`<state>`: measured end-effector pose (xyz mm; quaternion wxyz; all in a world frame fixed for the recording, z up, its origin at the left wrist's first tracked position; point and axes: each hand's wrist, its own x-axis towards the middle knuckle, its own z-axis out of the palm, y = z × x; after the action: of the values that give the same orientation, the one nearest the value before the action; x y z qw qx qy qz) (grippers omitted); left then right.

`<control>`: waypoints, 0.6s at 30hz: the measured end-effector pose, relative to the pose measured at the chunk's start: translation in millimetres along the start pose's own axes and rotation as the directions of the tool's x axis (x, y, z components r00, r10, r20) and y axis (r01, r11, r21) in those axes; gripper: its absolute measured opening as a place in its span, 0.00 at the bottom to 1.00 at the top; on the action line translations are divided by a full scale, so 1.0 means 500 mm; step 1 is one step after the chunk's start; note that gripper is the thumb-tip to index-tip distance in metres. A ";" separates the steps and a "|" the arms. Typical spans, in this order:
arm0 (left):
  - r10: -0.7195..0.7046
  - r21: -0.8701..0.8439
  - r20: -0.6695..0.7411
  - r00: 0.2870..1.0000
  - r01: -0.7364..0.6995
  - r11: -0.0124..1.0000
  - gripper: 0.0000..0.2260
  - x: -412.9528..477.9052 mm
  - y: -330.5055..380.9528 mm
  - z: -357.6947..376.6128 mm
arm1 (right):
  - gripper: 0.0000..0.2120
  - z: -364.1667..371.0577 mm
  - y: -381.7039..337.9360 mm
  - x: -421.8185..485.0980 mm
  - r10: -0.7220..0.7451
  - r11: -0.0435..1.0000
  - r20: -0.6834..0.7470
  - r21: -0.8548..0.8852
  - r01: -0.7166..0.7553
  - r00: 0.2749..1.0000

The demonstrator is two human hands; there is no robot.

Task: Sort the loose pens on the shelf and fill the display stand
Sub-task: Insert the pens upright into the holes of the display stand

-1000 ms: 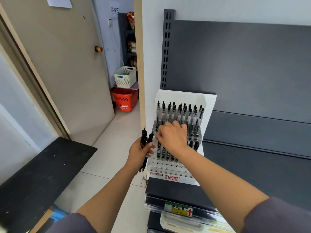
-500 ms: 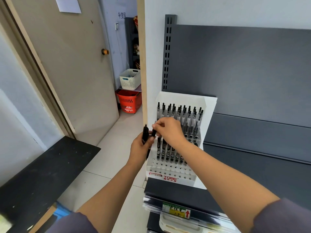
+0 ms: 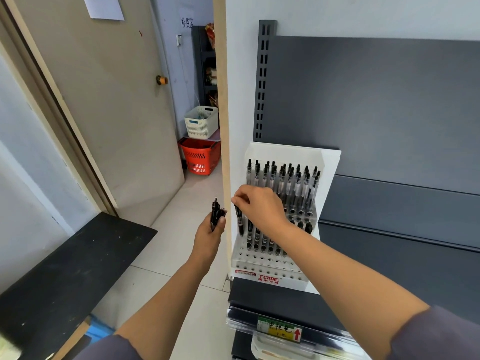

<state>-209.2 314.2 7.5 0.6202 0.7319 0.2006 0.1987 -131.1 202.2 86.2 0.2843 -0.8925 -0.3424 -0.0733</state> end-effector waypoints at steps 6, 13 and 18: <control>-0.084 -0.022 0.013 0.996 0.085 0.996 0.09 0.010 -0.013 -0.005 | 0.10 0.024 0.019 -0.005 0.030 0.995 0.025 -0.095 -0.027 0.999; -0.078 -0.097 0.065 0.995 0.084 0.992 0.09 0.004 -0.019 -0.004 | 0.11 0.055 0.033 -0.016 0.031 0.951 0.011 -0.307 -0.026 0.999; -0.100 -0.108 0.029 0.995 0.103 0.989 0.04 0.001 -0.027 -0.009 | 0.09 0.059 0.036 -0.021 0.055 0.951 0.012 -0.305 -0.049 0.998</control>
<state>-211.9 320.1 -5.4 0.6708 0.6881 0.2192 0.1691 -129.2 201.6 50.2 0.1417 -0.9350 -0.3063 -0.1085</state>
